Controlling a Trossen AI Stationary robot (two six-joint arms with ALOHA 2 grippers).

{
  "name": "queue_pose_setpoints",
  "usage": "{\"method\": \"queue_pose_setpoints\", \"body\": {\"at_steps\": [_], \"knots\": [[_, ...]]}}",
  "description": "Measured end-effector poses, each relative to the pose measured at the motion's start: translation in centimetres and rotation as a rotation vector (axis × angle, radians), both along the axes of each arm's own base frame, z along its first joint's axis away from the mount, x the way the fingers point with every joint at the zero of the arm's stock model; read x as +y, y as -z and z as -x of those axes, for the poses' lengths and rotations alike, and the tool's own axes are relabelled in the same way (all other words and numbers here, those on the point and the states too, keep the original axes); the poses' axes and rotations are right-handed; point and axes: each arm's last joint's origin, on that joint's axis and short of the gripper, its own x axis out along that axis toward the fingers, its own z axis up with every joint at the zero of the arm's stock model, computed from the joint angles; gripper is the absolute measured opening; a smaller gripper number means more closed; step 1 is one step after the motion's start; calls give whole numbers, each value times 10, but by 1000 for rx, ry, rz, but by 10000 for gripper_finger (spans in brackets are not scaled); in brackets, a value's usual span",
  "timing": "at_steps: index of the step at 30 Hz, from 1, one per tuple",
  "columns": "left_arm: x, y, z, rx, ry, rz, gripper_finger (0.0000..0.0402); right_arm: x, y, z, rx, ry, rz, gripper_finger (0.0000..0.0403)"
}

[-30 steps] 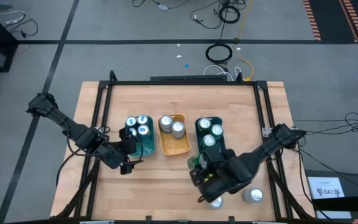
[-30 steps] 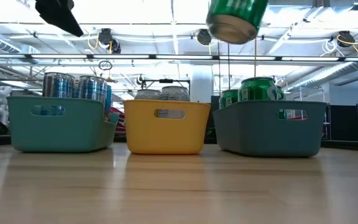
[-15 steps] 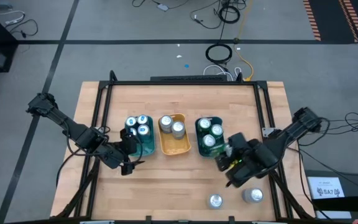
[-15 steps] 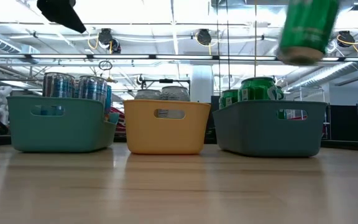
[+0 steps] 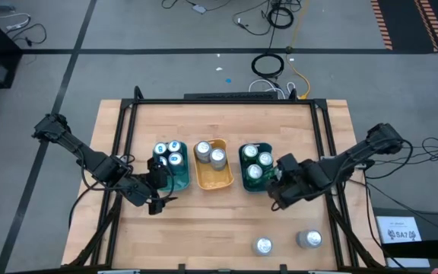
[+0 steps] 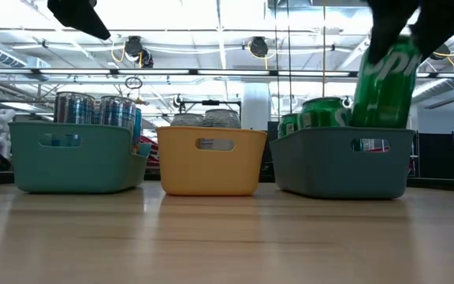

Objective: Sort soda cans
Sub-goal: Put the green soda can into the blue bin, then put the blue-white soda can into the yellow bin

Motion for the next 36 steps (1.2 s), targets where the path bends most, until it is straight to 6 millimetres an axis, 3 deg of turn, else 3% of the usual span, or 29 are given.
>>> {"method": "queue_pose_setpoints", "body": {"at_steps": [11,17,23,29,33,36], "knots": [[0,0,0,0,0,0,396,-14,51,-20,12,-72,-57,294],[0,0,0,0,0,0,396,-15,56,-19,13,-62,-58,339],[0,0,0,0,0,0,396,-14,33,-21,24,-68,-72,359],[0,0,0,0,0,0,396,-8,-15,-15,16,-53,-95,357],[0,0,0,-1,0,1,396,13,-38,-9,-84,-15,-178,357],[0,0,0,-2,-1,3,396,38,-39,-4,-161,46,-264,357]]}}
